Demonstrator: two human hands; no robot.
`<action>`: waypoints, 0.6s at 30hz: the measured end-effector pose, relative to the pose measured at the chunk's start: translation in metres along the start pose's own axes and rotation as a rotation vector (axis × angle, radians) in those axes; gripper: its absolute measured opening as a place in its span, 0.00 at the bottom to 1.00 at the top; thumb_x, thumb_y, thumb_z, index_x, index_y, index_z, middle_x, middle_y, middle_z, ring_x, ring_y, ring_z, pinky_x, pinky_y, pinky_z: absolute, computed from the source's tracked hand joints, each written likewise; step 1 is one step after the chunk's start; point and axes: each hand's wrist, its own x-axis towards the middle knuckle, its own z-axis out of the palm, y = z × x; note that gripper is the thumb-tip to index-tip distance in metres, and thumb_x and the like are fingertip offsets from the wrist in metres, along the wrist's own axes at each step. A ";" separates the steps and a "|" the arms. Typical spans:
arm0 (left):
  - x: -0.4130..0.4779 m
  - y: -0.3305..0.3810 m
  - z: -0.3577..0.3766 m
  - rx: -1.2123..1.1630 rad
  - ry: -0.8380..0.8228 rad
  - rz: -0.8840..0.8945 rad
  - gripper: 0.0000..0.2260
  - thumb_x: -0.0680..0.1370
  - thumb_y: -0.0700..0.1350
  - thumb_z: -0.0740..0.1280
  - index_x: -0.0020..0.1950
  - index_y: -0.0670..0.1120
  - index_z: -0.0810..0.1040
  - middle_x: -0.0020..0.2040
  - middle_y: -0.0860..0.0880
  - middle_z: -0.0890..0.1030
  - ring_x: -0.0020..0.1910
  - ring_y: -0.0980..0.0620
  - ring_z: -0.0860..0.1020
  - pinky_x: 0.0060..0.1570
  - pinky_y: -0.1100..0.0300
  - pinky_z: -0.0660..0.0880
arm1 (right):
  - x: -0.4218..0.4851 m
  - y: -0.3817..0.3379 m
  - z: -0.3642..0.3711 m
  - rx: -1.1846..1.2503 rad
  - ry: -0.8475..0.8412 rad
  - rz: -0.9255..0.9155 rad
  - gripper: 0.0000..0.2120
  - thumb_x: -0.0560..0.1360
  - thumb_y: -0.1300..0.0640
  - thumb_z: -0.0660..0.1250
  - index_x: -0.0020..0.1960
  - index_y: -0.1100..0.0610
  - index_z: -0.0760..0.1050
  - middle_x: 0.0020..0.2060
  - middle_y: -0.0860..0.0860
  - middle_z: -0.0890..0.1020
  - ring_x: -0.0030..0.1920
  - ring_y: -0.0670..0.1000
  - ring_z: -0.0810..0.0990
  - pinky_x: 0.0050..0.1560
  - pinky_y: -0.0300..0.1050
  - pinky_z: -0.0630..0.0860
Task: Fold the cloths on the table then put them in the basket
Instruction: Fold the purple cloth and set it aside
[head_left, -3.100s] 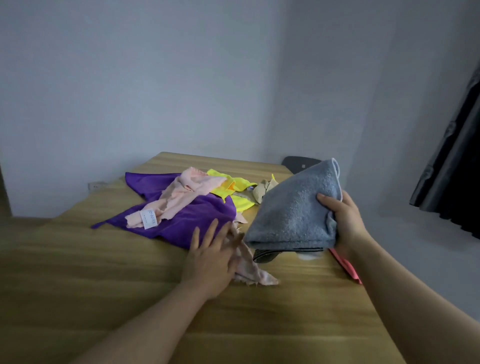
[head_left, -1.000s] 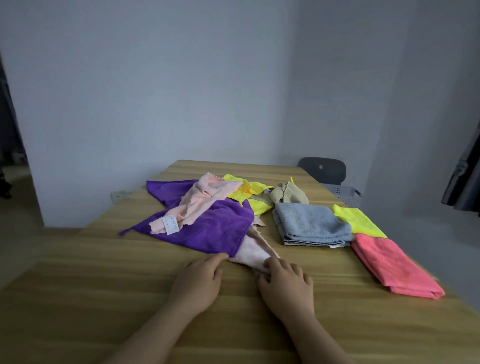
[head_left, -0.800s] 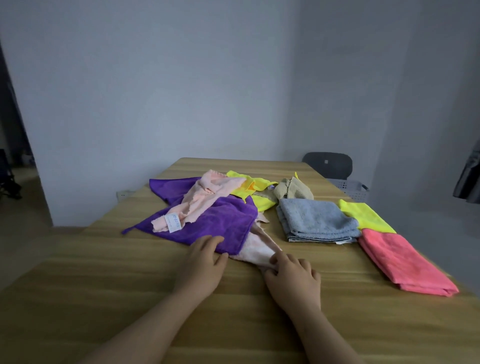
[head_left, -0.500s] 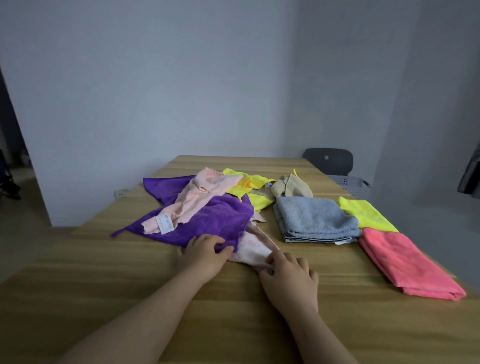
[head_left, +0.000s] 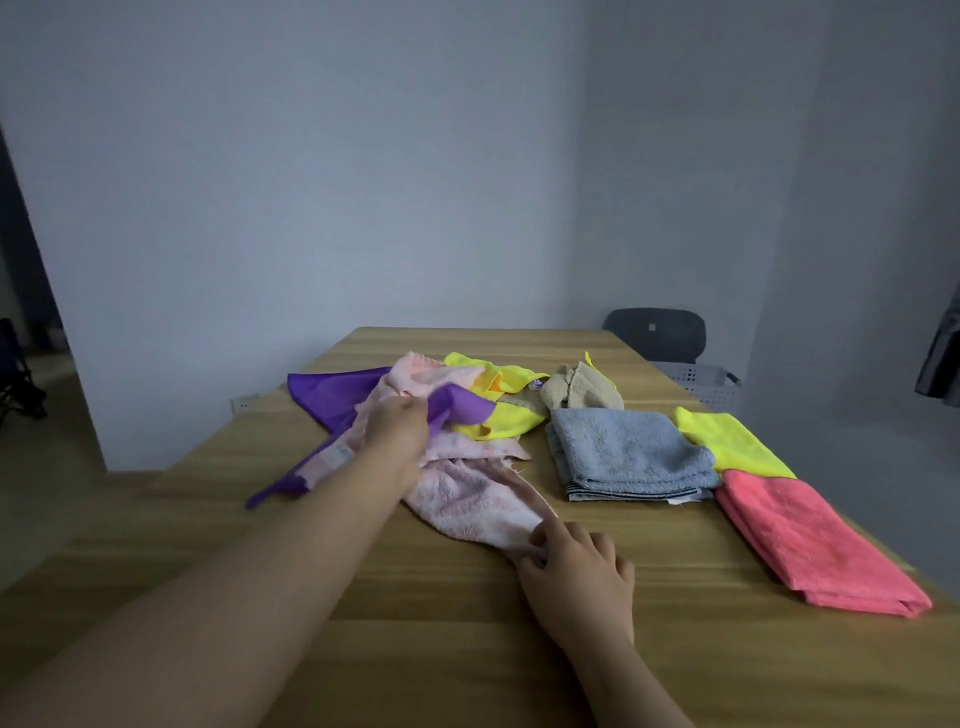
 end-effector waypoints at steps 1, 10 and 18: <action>-0.002 0.021 0.000 -0.235 -0.045 -0.054 0.10 0.80 0.41 0.57 0.41 0.41 0.74 0.37 0.44 0.74 0.37 0.47 0.72 0.39 0.56 0.68 | 0.000 -0.001 0.000 0.003 -0.003 0.002 0.15 0.75 0.47 0.56 0.61 0.43 0.66 0.59 0.43 0.73 0.62 0.51 0.66 0.58 0.49 0.61; -0.048 0.054 -0.032 -0.684 -0.180 0.094 0.06 0.80 0.40 0.59 0.47 0.43 0.74 0.43 0.44 0.76 0.41 0.49 0.75 0.44 0.56 0.72 | 0.001 0.001 -0.005 0.104 -0.004 0.037 0.16 0.74 0.47 0.58 0.62 0.44 0.68 0.59 0.45 0.76 0.62 0.51 0.69 0.59 0.48 0.62; -0.070 -0.082 -0.046 0.013 0.016 0.262 0.12 0.80 0.38 0.58 0.41 0.51 0.73 0.41 0.49 0.77 0.42 0.52 0.74 0.41 0.61 0.70 | -0.008 -0.015 -0.007 0.271 0.122 -0.286 0.36 0.65 0.42 0.61 0.72 0.42 0.58 0.71 0.40 0.64 0.70 0.48 0.60 0.65 0.44 0.58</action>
